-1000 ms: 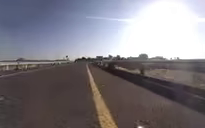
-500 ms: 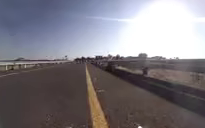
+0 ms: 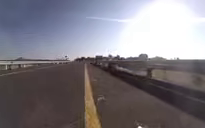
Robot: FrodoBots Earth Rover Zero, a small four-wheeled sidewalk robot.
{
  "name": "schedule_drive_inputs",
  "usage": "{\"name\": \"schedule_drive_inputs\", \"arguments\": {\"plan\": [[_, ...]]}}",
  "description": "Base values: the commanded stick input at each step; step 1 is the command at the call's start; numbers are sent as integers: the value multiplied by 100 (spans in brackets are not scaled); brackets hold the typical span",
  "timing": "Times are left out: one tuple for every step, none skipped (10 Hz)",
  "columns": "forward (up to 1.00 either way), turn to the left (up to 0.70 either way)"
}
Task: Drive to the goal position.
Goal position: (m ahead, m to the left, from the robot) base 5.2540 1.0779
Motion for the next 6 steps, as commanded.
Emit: {"name": "schedule_drive_inputs", "arguments": {"plan": [[70,0],[70,0],[70,0],[70,0],[70,0],[70,0]]}}
